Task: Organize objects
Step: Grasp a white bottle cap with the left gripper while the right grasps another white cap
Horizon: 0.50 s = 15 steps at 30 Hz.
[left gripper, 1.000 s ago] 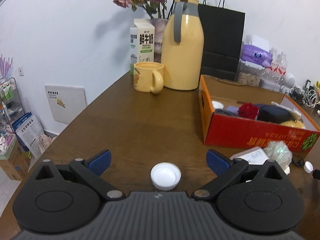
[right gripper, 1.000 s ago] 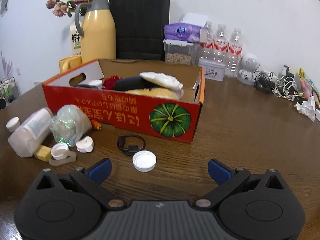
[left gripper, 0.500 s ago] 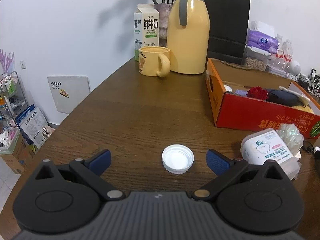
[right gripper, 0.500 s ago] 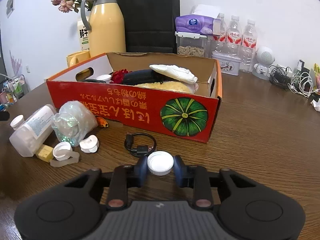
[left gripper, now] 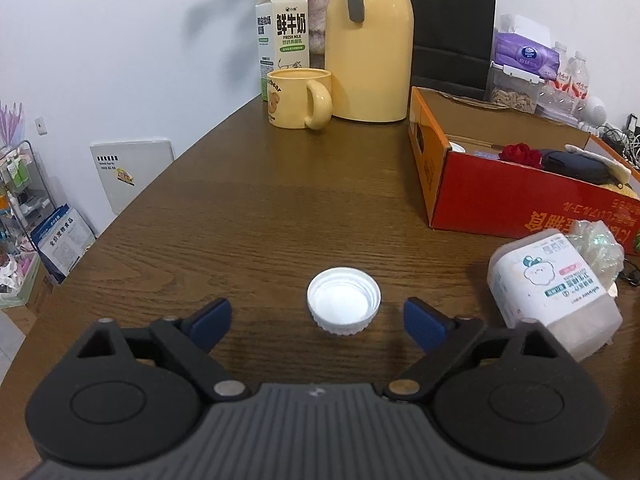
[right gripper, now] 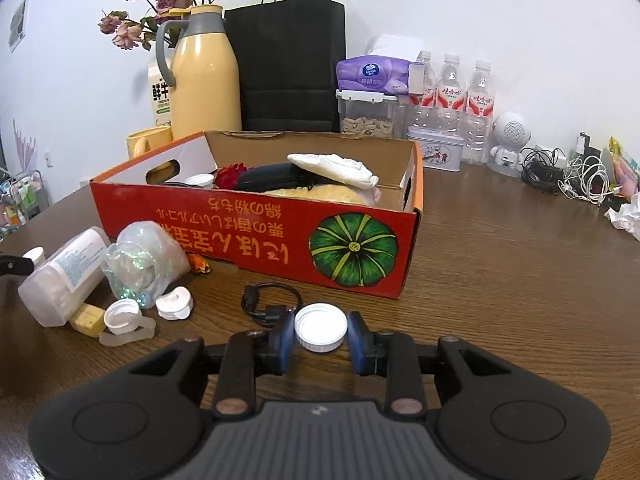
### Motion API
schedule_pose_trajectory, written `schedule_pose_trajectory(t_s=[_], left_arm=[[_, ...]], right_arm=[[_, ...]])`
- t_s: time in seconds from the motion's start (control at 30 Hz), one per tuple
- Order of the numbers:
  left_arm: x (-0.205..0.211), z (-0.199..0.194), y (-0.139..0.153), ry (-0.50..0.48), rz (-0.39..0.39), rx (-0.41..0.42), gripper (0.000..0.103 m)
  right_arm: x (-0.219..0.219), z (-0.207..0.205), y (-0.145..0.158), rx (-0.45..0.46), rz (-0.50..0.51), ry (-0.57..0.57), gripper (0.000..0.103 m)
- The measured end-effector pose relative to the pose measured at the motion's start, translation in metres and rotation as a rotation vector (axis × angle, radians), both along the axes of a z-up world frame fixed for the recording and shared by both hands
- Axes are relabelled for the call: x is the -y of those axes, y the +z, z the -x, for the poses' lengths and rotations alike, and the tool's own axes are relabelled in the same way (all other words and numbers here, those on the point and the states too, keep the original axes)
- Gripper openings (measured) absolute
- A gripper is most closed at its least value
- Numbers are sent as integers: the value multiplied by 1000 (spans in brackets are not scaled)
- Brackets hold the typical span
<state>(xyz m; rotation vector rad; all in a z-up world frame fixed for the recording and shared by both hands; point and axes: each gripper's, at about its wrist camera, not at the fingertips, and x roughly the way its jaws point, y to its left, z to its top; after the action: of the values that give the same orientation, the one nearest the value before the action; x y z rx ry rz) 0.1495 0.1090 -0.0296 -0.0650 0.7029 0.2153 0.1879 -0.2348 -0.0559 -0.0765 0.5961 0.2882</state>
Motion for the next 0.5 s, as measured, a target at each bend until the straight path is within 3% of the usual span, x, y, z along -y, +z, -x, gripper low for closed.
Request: schedule_pose_trajectory(t_s=[0.1,0.2,0.23,0.5], left_arm=[[1,-4,-3,-1,9,-3,78],[4,-5,-5,-21,2,0,57],[6,-4,-5,-30,0,6,41],[13,-1,0,-63,-1,62,41]], right_arm=[[-1,0,-1,-3,0,0,27],[-1,0,-2,-4,1,-1,27],[-1,0,-2,-4,1,-1,27],[-1,2,-3,-1,0,-4,27]])
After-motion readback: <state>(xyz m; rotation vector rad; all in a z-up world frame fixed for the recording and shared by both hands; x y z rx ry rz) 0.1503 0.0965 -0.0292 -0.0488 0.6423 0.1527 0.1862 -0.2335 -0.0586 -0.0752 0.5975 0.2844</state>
